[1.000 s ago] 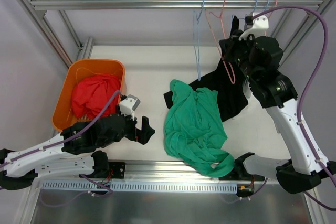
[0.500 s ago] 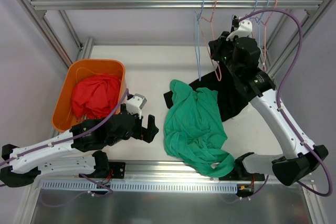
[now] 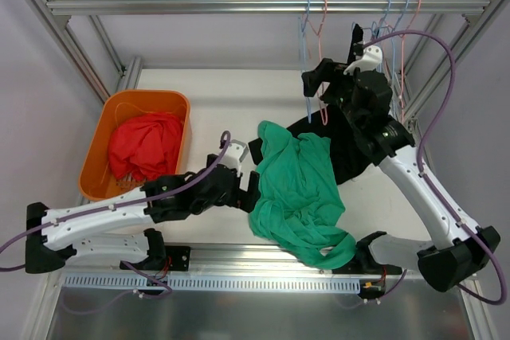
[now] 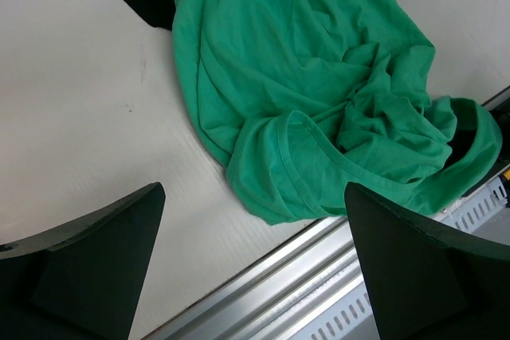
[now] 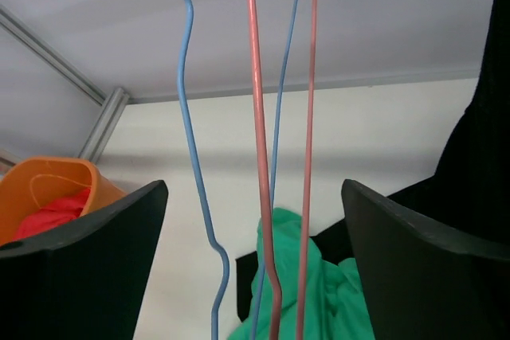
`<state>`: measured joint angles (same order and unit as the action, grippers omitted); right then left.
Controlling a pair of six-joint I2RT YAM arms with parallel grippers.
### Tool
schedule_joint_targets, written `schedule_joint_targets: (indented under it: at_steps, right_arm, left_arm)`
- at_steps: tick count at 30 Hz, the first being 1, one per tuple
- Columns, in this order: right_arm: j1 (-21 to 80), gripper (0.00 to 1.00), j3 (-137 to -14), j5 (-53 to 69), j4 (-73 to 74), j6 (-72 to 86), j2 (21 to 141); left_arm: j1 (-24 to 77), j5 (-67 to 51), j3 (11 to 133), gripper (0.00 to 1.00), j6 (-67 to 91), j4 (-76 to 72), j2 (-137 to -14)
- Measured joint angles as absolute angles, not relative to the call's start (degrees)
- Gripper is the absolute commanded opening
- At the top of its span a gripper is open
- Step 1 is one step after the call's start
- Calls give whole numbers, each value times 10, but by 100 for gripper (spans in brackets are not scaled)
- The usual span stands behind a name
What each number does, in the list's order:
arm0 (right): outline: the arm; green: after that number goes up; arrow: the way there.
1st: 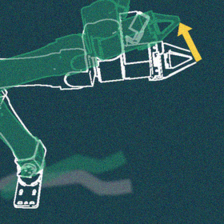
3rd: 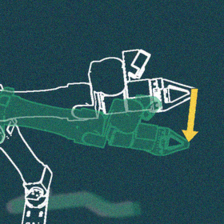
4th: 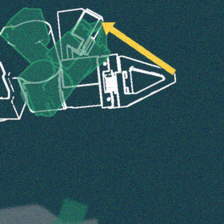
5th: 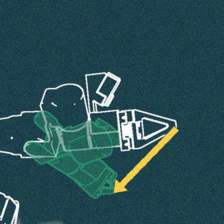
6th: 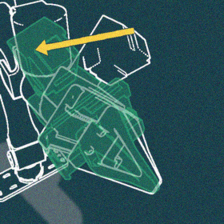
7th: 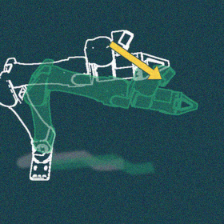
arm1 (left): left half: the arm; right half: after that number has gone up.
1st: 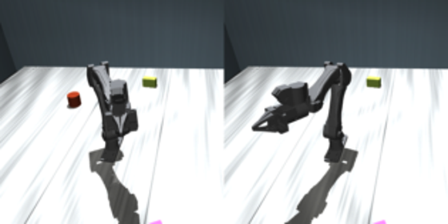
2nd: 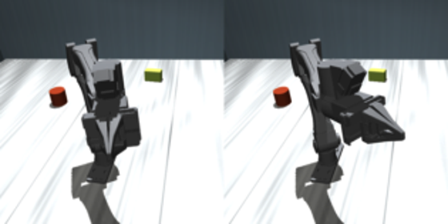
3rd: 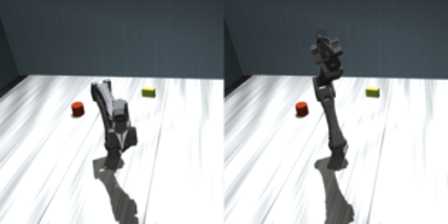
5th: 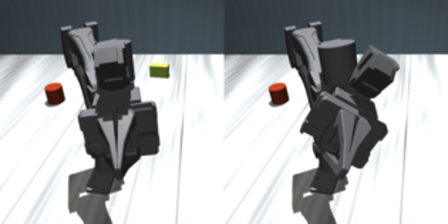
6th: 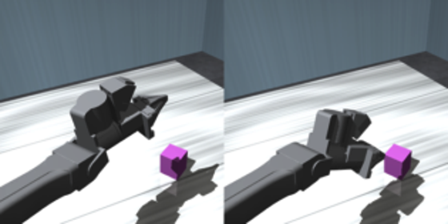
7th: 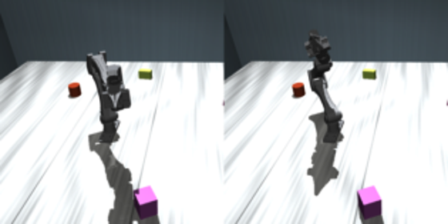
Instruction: Remove the tank top from the hanger
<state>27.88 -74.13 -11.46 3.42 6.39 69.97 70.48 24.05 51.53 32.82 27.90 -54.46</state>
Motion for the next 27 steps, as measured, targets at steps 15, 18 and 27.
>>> schedule_joint_targets:
  at_steps: [15, 18, 27]
  right_arm:
    - [278, 99, -632, -172, 185, 57, 284]
    - [278, 99, -632, -172, 235, 53, 225]
    - [278, 99, -631, -170, 374, 35, 191]
  left_arm:
    - [664, 165, 638, 99, 289, 164, -869]
    - [638, 138, 672, 99, 290, 155, -940]
    - [646, 66, 750, 99, 321, 145, -1112]
